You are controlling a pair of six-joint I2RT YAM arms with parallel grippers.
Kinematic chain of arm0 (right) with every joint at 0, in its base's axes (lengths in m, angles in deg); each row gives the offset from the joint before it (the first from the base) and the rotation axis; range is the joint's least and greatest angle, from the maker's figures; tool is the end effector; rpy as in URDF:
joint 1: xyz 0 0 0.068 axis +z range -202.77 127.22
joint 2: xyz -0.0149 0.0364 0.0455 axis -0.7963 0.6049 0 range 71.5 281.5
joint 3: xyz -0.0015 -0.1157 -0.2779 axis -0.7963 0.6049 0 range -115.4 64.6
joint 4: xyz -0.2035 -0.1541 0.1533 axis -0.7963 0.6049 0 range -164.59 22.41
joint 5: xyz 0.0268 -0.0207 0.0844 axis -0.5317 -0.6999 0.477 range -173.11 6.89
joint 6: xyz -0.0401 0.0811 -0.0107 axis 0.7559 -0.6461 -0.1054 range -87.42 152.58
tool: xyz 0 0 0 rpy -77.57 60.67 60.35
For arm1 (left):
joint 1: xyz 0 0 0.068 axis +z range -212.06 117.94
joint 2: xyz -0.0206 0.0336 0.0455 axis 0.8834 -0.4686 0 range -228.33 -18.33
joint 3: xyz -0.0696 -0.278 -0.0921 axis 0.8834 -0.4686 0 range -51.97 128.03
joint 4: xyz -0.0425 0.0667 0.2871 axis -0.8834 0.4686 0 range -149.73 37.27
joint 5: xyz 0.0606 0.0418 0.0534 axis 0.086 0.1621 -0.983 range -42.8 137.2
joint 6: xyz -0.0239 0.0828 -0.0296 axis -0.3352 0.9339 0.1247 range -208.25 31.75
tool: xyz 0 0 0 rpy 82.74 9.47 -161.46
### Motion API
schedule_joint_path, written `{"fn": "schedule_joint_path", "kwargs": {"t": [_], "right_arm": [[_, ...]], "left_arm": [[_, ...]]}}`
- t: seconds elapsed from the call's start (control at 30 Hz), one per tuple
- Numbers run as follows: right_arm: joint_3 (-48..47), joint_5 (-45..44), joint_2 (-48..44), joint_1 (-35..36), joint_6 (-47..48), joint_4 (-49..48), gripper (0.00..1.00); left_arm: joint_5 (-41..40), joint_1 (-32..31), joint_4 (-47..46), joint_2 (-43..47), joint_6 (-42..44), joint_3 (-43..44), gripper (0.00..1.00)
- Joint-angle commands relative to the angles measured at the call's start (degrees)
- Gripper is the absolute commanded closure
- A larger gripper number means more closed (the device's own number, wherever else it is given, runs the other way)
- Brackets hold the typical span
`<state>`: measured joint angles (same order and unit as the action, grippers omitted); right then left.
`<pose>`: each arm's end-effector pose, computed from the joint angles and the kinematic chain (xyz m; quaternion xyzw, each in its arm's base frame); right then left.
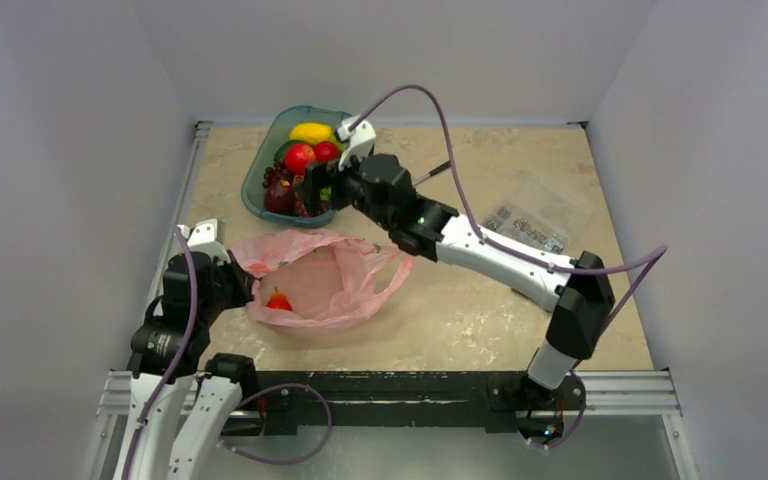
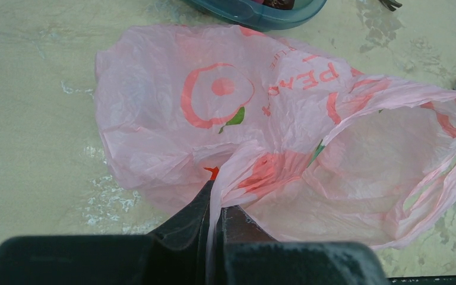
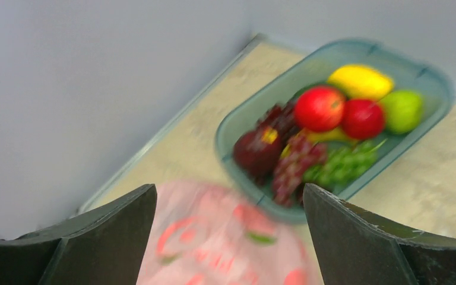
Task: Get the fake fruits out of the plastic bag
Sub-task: Adjust the plastic bag at the center of the board.
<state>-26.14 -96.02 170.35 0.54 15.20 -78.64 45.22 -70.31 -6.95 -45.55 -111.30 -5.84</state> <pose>0.3177 0.3960 0.4116 -0.1514 0.7153 0.3247 0.6000 0.1364 -0.0169 0.3096 -0.1216 0.8739 -0.1123 0.4571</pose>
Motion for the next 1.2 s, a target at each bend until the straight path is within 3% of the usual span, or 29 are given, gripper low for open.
{"fn": "schedule_joint_path", "kwargs": {"t": [0.0, 0.07, 0.13, 0.23, 0.37, 0.53, 0.63, 0.93, 1.03, 1.17], "right_arm": [[10.8, 4.9, -7.6, 5.5, 3.9, -0.4, 0.12], [17.4, 9.0, -11.9, 6.3, 3.1, -3.2, 0.21], [23.4, 12.5, -14.4, 6.4, 0.7, -6.3, 0.39], [31.2, 16.8, -16.3, 6.5, -3.3, -11.7, 0.55], [34.6, 17.6, -14.2, 6.5, -6.1, -13.8, 0.67], [32.6, 16.5, -7.4, 6.5, -7.9, -13.8, 0.68], [30.0, 17.3, -4.2, 6.5, -9.6, -14.0, 0.68], [27.5, 17.3, 0.1, 6.6, -8.5, -11.5, 0.65], [27.7, 18.7, 0.0, 7.3, -6.4, -11.3, 0.63], [28.8, 17.5, -1.2, 11.6, -1.3, -12.1, 0.57]], "left_arm": [[-0.5, 0.3, -1.9, -0.4, -0.2, 0.4, 1.0], [-0.3, 0.3, -1.6, -0.8, -0.6, 1.1, 1.0], [0.2, 0.3, -1.5, -1.6, -1.7, 3.1, 1.0], [5.8, 0.3, -5.4, -4.2, -3.6, 6.8, 1.0], [13.7, 0.3, -8.4, -13.4, -6.6, 17.7, 1.0], [27.3, 0.1, -7.6, -27.6, -9.0, 33.9, 1.0], [31.5, -0.4, -5.5, -29.5, -8.0, 37.5, 1.0], [10.8, -0.4, 5.6, -16.4, 3.6, 15.9, 1.0], [7.5, -0.5, 7.1, -13.5, 3.4, 12.3, 1.0], [9.2, -0.5, 7.5, -13.8, 4.2, 12.5, 1.0]]}}
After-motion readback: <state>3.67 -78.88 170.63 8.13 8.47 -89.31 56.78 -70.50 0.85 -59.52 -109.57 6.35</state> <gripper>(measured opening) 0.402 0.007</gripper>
